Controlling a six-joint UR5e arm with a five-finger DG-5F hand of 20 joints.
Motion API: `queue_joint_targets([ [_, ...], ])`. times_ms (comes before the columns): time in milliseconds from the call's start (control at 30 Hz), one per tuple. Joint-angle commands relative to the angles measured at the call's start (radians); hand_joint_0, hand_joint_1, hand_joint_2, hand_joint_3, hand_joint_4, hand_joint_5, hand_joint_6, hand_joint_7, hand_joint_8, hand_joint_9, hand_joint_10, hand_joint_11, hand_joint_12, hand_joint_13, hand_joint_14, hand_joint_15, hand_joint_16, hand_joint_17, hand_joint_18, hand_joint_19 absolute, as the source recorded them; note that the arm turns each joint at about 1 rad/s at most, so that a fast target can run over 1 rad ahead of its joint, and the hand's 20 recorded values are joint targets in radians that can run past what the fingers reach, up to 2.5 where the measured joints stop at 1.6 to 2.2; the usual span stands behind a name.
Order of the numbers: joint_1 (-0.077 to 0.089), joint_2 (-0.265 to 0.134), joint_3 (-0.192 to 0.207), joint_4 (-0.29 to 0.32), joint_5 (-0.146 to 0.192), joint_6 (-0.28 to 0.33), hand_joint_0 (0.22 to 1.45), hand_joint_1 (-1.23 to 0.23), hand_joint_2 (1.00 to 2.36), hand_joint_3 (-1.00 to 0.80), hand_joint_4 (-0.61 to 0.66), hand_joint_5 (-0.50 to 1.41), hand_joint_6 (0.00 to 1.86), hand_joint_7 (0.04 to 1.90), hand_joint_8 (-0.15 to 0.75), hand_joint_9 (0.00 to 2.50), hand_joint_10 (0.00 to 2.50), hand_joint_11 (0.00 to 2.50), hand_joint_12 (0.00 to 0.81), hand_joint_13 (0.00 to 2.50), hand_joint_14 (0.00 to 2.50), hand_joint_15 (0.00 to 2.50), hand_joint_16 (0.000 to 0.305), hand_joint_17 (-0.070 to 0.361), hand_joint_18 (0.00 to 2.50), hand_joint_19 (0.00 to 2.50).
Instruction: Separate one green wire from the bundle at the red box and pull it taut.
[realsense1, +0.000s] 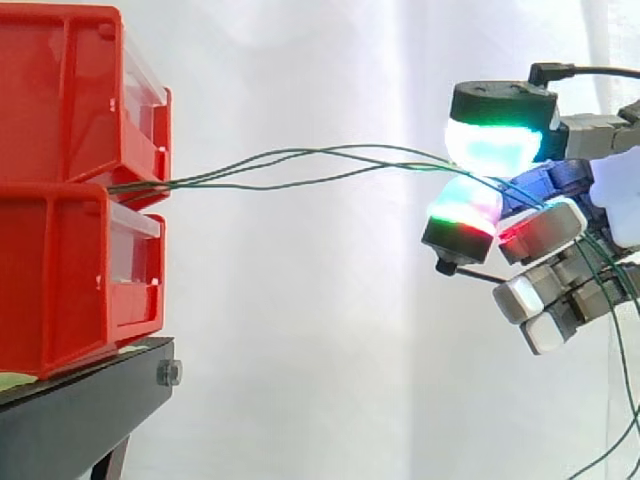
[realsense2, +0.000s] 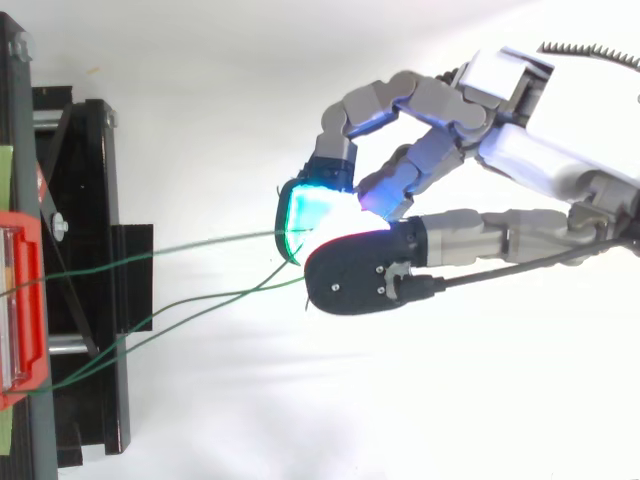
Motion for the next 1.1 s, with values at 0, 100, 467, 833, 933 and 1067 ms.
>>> queue_joint_targets([
  [0,0.001,0.001,0.000,0.000,0.000,0.000,0.53,-0.59,1.00,-0.44,0.12,-0.17,0.90,1.07,0.287,1.23,0.01,1.46,0.412,0.91,0.03,0.85,0.057,0.128,0.72,0.80],
  [100,-0.001,-0.002,0.000,0.000,0.000,0.000,0.51,-0.59,1.00,-0.47,0.12,-0.17,0.90,1.08,0.291,1.24,0.01,1.46,0.419,0.91,0.03,0.86,0.058,0.131,0.72,0.79],
  [467,0.001,-0.002,0.000,0.000,0.000,0.000,0.59,-0.69,1.01,-0.29,0.10,-0.16,0.90,1.11,0.265,1.24,0.01,1.46,0.395,0.90,0.03,0.86,0.054,0.121,0.70,0.79],
  [833,0.001,-0.002,0.000,0.000,0.001,0.000,0.62,-0.78,1.02,-0.24,0.08,-0.17,0.91,1.07,0.263,1.21,0.01,1.48,0.393,0.90,0.03,0.86,0.054,0.121,0.71,0.79],
  [933,0.001,0.001,0.000,0.000,0.001,0.000,0.62,-0.80,1.02,-0.25,0.09,-0.18,0.91,1.07,0.263,1.20,0.01,1.48,0.393,0.90,0.03,0.86,0.054,0.121,0.71,0.78],
  [1067,-0.001,0.001,0.000,0.000,0.000,0.000,0.63,-0.82,1.02,-0.25,0.08,-0.18,0.91,1.07,0.258,1.19,0.01,1.48,0.390,0.89,0.03,0.86,0.054,0.122,0.70,0.77],
])
